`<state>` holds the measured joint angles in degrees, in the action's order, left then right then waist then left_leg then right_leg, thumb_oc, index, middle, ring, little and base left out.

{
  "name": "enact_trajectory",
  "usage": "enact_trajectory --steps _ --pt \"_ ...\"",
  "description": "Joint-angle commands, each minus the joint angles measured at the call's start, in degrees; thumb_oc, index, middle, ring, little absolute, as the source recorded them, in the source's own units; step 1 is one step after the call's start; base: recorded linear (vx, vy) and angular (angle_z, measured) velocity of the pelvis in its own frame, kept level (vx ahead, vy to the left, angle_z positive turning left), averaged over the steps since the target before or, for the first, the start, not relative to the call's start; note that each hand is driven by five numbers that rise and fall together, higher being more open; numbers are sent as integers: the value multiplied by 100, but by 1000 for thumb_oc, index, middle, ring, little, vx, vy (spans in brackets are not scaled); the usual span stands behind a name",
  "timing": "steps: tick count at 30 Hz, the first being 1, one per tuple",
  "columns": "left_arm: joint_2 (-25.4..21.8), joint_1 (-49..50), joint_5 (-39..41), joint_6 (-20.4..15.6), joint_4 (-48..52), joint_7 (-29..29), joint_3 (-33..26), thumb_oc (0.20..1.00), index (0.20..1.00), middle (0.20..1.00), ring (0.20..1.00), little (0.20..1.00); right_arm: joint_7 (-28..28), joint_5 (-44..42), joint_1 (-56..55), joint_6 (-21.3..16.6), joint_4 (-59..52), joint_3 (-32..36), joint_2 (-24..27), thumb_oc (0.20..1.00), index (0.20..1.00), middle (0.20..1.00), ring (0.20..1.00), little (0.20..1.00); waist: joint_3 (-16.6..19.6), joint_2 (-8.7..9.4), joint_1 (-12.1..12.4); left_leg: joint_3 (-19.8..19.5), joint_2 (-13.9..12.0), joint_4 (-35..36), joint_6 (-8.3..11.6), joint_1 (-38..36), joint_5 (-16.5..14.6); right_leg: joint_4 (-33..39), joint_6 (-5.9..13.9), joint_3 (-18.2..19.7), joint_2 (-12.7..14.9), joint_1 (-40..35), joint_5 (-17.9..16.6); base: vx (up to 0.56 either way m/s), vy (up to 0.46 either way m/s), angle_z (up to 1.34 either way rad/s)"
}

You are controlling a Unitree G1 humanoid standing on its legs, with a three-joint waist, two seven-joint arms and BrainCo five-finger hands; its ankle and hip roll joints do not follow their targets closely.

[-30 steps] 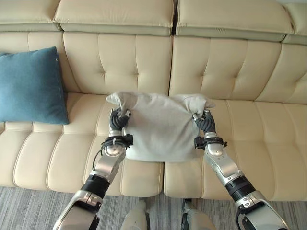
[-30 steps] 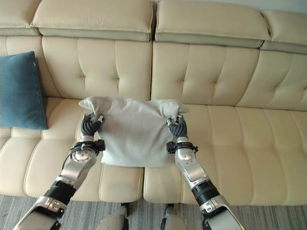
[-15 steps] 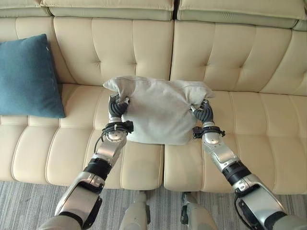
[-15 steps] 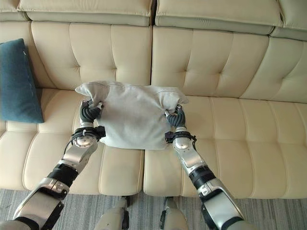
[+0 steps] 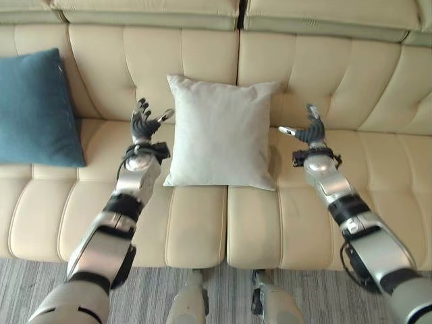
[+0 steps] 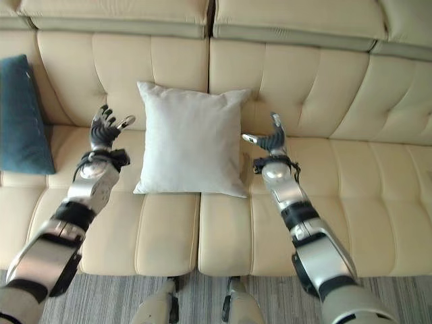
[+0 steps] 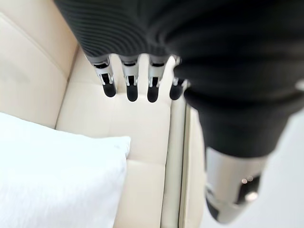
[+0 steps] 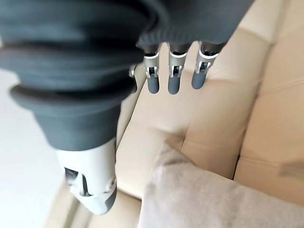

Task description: Pick up all the scattered cushions and arrange them neatly on the sofa.

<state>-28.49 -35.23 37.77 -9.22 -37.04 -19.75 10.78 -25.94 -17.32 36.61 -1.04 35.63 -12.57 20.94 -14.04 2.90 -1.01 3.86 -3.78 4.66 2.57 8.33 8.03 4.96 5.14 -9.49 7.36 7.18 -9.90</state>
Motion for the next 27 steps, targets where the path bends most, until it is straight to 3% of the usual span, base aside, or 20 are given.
enact_trajectory --steps 1,4,7,14,16,18,19,21,23,26,27 --pt "-349 532 -460 -211 217 238 -169 1000 1000 1000 1000 1000 321 -566 -569 -499 -121 293 102 1000 1000 1000 1000 1000 573 -34 57 -47 -59 -27 161 -89 -805 -153 394 70 393 -38 822 67 57 -8" --pt "-454 1260 -999 -144 619 319 -460 1000 1000 1000 1000 1000 765 -592 -1210 -457 -397 468 329 1000 1000 1000 1000 1000 700 -22 57 -47 -46 3 159 -222 -833 -113 413 50 404 -171 813 44 47 -2" --pt "-499 2261 -1978 -59 1039 549 -805 1000 1000 1000 1000 1000 1437 -99 -2239 -288 -700 727 806 1000 1000 1000 1000 1000 838 52 79 -98 -14 33 137 -397 -860 -127 449 8 424 -353 789 8 40 2" --pt "-73 3480 -2517 121 1515 1048 -1043 1000 1000 1000 1000 1000 2008 564 -3386 -113 -922 1086 731 1000 1000 1000 1000 1000 949 151 60 -87 84 34 23 -566 -935 -194 539 20 517 -469 703 -35 89 -2" --pt "204 3683 -2471 131 1385 1001 -1209 1000 1000 1000 1000 1000 2055 653 -3676 -67 -544 1180 362 1000 1000 1000 1000 1000 791 239 29 100 165 34 -68 -456 -882 -322 727 172 612 -103 125 -380 60 -17" --pt "259 3758 -2349 143 1222 1016 -1274 1000 1000 1000 1000 1000 2016 601 -3717 -105 -434 1207 260 1000 1000 1000 1000 1000 667 152 74 270 41 -3 -112 -287 -767 -889 594 113 567 -104 503 -404 13 -104" --pt "277 3901 -2268 157 1193 1055 -1325 1000 1000 1000 1000 1000 1995 585 -3778 -123 -400 1277 286 1000 1000 1000 1000 1000 650 95 117 327 1 -18 -146 -218 -707 -1420 530 168 480 -242 853 -258 36 -98" --pt "374 4184 -2127 203 1059 1136 -1393 1000 1000 1000 1000 1000 1998 532 -3834 -156 -438 1351 334 1000 1000 1000 1000 1000 723 126 220 443 2 -50 -153 -115 -626 -1755 523 249 338 -503 1130 -249 -63 -44" --pt "476 4290 -1958 265 928 1179 -1423 1000 1000 1000 1000 1000 2028 530 -3867 -120 -438 1347 320 1000 1000 1000 1000 1000 793 204 341 508 28 -107 -137 43 -532 -1483 508 279 214 -809 1258 -208 -141 -29" --pt "648 4336 -1600 307 783 1202 -1480 1000 1000 1000 1000 1000 2001 605 -3762 -79 -397 1165 332 1000 1000 1000 1000 1000 719 281 567 636 -129 -361 -13 419 -314 -863 266 161 40 -1080 1750 -251 -212 -53" --pt "647 4329 -1596 304 778 1203 -1480 1000 1000 1000 1000 1000 2000 604 -3754 -82 -390 1164 333 1000 1000 1000 1000 1000 720 276 563 630 -139 -375 -6 433 -318 -854 257 157 30 -1079 1745 -184 -201 -60"
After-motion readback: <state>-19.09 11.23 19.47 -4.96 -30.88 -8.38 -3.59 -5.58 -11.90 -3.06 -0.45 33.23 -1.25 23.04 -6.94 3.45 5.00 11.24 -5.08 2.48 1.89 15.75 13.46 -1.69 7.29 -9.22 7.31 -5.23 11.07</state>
